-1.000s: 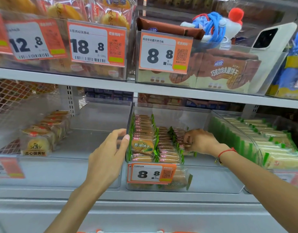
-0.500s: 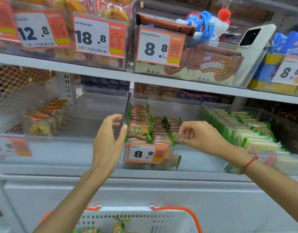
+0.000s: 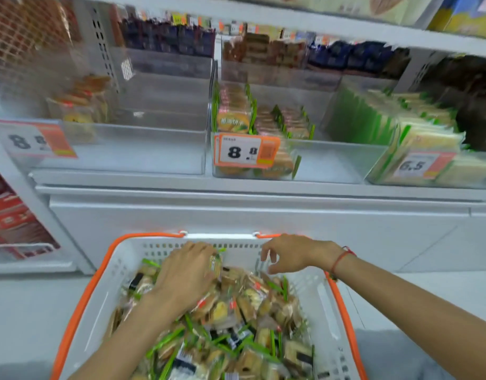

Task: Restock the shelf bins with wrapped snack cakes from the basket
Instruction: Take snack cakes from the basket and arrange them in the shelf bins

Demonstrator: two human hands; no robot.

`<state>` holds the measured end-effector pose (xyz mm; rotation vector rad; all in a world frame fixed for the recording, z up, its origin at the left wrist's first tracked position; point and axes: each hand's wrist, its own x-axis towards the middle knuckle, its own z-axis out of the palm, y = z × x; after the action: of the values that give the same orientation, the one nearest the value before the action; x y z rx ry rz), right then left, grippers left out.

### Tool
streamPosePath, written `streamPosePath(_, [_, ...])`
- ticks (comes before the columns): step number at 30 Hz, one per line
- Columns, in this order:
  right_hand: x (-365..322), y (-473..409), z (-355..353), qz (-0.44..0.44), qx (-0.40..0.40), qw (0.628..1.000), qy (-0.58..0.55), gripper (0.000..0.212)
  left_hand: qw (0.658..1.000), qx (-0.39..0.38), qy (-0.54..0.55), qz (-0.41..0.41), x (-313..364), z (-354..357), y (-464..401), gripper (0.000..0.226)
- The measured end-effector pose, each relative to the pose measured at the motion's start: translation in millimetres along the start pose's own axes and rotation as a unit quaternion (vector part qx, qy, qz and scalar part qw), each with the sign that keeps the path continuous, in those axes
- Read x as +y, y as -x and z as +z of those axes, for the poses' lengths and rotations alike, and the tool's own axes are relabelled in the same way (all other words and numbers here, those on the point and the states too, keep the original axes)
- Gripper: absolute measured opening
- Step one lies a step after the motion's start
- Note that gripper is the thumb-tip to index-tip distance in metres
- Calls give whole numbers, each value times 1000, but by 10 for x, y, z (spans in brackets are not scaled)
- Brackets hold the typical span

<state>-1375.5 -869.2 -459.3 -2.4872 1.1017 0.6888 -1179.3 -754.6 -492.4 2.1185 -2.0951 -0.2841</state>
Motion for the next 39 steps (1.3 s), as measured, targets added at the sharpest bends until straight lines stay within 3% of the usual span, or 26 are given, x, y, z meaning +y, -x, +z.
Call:
streamPosePath(4, [-52, -309, 625, 12, -48, 998, -46, 38, 994, -91, -65, 6, -232, 487, 172, 52])
streamPosePath(9, [-264, -370, 1304, -1, -35, 998, -57, 64, 990, -128, -64, 12, -544, 859, 344, 60])
streamPosePath(13, [-345, -466, 1706, 54, -27, 984, -166, 65, 994, -103, -43, -10, -580, 973, 373, 54])
streamPosePath(18, [-352, -566, 1762, 96, 78, 941, -314, 18, 996, -80, -5, -46, -558, 998, 336, 44])
streamPosePath(21, [-296, -621, 1693, 108, 107, 922, -356, 23, 993, -93, 22, -64, -554, 964, 283, 43])
streamPosePath(23, [-238, -626, 1514, 133, 116, 896, -408, 16, 994, -84, 35, -68, -524, 909, 230, 40])
streamPosePath(26, [-132, -513, 1061, 154, 86, 869, -462, 39, 987, 9, 134, -92, -330, 769, 140, 30])
streamPosePath(29, [-102, -325, 606, 102, 107, 854, -499, 38, 917, -5, 365, -162, -80, 518, 33, 23])
streamPosePath(31, [-180, -211, 398, 41, 149, 854, -496, 35, 824, -75, 523, -206, 45, 353, -9, 29])
streamPosePath(33, [-293, -145, 287, -30, 201, 865, -459, 36, 744, -97, 615, -241, 102, 230, -14, 35])
streamPosePath(36, [-455, -97, 243, -105, 271, 896, -336, 36, 693, -50, 676, -245, 78, 164, 18, 28])
streamPosePath(39, [-521, -71, 229, -149, 300, 918, -211, 37, 681, -28, 693, -237, 25, 130, 48, 18])
